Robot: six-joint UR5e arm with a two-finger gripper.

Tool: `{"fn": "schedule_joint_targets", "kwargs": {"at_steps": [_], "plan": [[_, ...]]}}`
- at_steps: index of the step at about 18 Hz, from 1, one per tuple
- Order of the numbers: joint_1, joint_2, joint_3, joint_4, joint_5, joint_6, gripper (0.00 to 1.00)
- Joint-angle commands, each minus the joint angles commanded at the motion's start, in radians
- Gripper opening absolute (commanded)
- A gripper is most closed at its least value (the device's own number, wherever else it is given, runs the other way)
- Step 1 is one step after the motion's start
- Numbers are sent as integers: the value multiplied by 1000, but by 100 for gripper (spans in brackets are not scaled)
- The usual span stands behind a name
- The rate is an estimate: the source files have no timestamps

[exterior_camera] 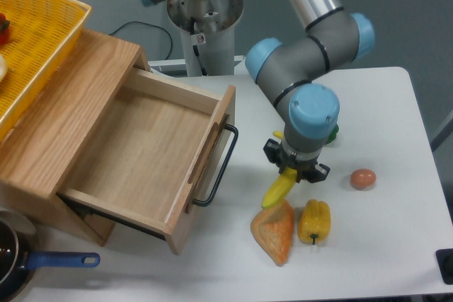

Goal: Pick up the banana
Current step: 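Lift the gripped banana up off the table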

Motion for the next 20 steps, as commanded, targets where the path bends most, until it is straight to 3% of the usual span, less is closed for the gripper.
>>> {"fn": "schedule_joint_targets", "kwargs": {"at_steps": [3,9,20], "plan": [[2,35,0,-40,0,8,37],[3,69,-5,-54,-2,9,37],[32,81,-14,-84,-8,44,37]]}}
